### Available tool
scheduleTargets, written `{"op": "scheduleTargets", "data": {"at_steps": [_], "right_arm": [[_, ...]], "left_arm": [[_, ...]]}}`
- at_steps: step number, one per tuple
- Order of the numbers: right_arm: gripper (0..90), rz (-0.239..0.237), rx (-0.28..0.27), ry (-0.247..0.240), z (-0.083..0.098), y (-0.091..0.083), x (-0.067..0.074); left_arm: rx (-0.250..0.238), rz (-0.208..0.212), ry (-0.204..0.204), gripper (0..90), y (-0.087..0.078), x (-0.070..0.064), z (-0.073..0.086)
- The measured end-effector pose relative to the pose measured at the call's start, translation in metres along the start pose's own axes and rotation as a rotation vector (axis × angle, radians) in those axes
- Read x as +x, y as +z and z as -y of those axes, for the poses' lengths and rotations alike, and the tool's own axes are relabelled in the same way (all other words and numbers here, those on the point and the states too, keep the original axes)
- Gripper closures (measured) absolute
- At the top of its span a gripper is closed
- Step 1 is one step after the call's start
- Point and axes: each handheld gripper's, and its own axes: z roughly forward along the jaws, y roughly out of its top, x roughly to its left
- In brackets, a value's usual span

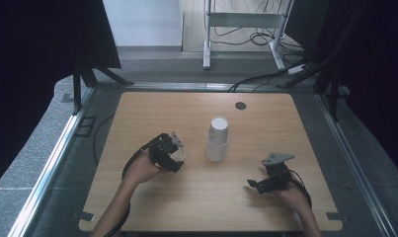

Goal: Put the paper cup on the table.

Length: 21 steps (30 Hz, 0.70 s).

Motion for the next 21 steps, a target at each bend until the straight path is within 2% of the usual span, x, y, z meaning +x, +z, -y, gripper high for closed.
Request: {"op": "scheduleTargets", "data": {"at_steps": [3,6,7,12,14,15,18,21], "right_arm": [[1.2,-0.001,0.007,0.003,0.001,0.001,-0.001],[1.5,-0.001,0.008,0.006,0.002,0.001,-0.001],[1.7,-0.002,0.007,0.012,0.002,0.001,-0.001],[2.5,-0.005,0.009,0.015,0.002,0.001,-0.001],[3.3,-0.009,0.011,0.015,0.002,0.001,-0.001],[3.3,-0.008,0.011,0.012,0.002,0.001,-0.001],[3.6,-0.011,0.012,0.009,0.002,0.0,-0.001],[3.8,-0.011,0.01,0.011,0.001,0.0,-0.001]], "left_arm": [[-0.009,-0.007,-0.014,16.4,0.002,0.0,0.0],[-0.038,0.009,-0.031,13.9,0.001,0.0,0.001],[-0.06,0.019,-0.039,10.9,-0.002,-0.001,0.001],[-0.107,0.025,-0.049,9.0,-0.011,-0.002,0.001],[-0.148,0.026,-0.052,8.8,-0.016,-0.004,0.003],[-0.148,0.026,-0.052,8.5,-0.016,-0.004,0.003],[-0.179,0.003,-0.056,6.5,-0.02,-0.007,0.008],[-0.2,-0.002,-0.069,5.0,-0.023,-0.007,0.014]]}}
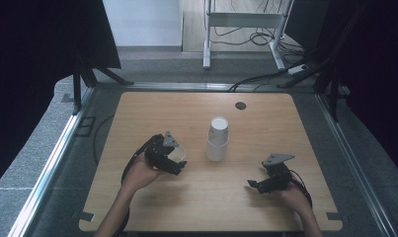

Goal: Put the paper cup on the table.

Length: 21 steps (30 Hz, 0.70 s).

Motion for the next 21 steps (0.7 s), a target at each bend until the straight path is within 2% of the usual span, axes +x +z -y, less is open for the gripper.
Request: {"op": "scheduleTargets", "data": {"at_steps": [9,12,15,21], "right_arm": [[4.7,-0.008,-0.006,-0.002,-0.001,-0.003,0.001],[4.6,-0.008,-0.006,-0.005,-0.002,-0.003,0.002],[4.2,-0.009,-0.004,-0.007,-0.002,-0.002,0.003],[3.5,-0.008,-0.005,-0.006,-0.003,-0.002,0.004]], "left_arm": [[-0.084,-0.033,-0.042,3.2,-0.018,-0.003,0.022],[-0.101,-0.032,-0.047,3.0,-0.023,-0.006,0.027],[-0.141,-0.033,-0.045,3.0,-0.029,-0.011,0.036],[-0.172,-0.031,-0.049,1.6,-0.033,-0.019,0.047]]}}
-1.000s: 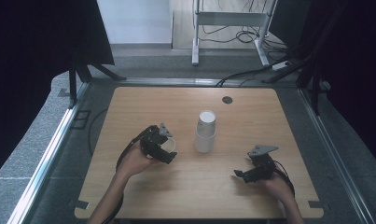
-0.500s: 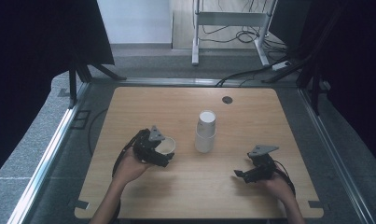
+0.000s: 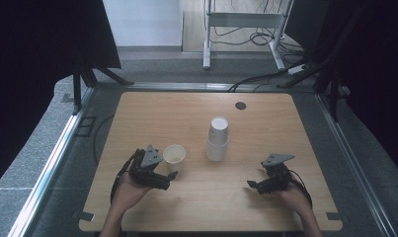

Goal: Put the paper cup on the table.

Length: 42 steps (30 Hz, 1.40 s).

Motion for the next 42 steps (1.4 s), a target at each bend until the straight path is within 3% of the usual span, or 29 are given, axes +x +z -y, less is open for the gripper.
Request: {"op": "scheduleTargets", "data": {"at_steps": [10,24,42], "right_arm": [[3.5,-0.006,0.0,-0.004,-0.001,0.0,0.002],[3.7,-0.004,-0.007,-0.019,-0.002,0.002,0.004],[3.9,-0.021,0.004,-0.027,-0.001,0.007,0.006]], "left_arm": [[-0.039,-0.044,0.032,0.0,-0.004,-0.013,0.019],[-0.039,-0.055,-0.017,0.1,0.012,-0.002,0.049],[0.088,-0.019,-0.029,0.6,0.038,0.0,0.063]]}}
